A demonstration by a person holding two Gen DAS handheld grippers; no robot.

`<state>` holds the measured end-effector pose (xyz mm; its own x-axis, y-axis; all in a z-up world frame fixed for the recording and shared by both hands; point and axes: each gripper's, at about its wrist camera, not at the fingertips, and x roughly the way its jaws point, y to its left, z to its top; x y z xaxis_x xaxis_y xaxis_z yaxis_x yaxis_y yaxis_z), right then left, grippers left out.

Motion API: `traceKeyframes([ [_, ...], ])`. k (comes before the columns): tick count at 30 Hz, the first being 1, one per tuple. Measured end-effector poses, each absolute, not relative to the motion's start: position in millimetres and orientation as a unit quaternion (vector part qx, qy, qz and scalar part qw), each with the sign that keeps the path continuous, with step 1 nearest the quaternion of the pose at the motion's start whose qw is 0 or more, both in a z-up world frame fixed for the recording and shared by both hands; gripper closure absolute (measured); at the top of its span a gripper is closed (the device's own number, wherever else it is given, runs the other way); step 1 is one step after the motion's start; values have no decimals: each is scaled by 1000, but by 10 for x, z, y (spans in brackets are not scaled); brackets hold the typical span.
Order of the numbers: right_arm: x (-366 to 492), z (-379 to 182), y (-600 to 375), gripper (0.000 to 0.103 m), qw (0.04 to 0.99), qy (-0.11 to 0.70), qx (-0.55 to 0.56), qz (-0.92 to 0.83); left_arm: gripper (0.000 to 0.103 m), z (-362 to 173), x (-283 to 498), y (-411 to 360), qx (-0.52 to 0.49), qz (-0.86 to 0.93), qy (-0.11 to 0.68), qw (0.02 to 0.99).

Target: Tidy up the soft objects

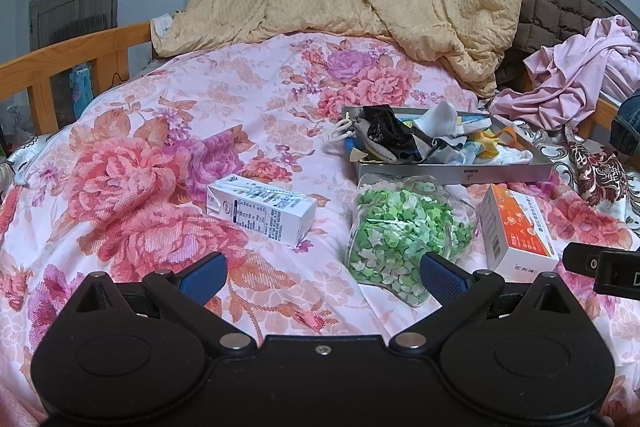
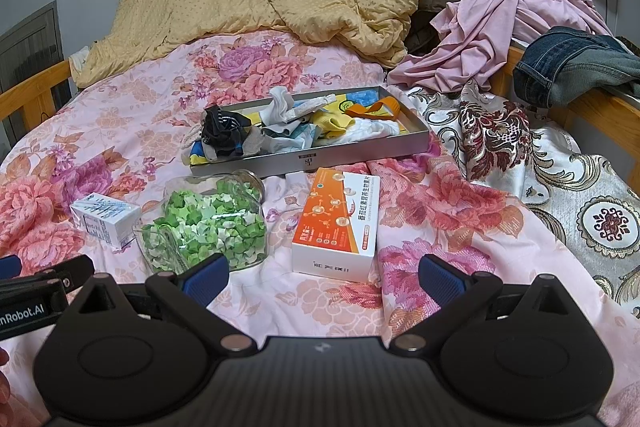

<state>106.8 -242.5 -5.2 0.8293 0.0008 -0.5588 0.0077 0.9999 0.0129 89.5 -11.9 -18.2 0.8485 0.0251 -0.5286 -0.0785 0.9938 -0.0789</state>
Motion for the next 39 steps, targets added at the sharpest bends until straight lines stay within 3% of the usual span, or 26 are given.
traceKeyframes([
  [39,1059,-78,-2433,0,955,295,8,-2,1,-134,941,-137,-45,36,322,945],
])
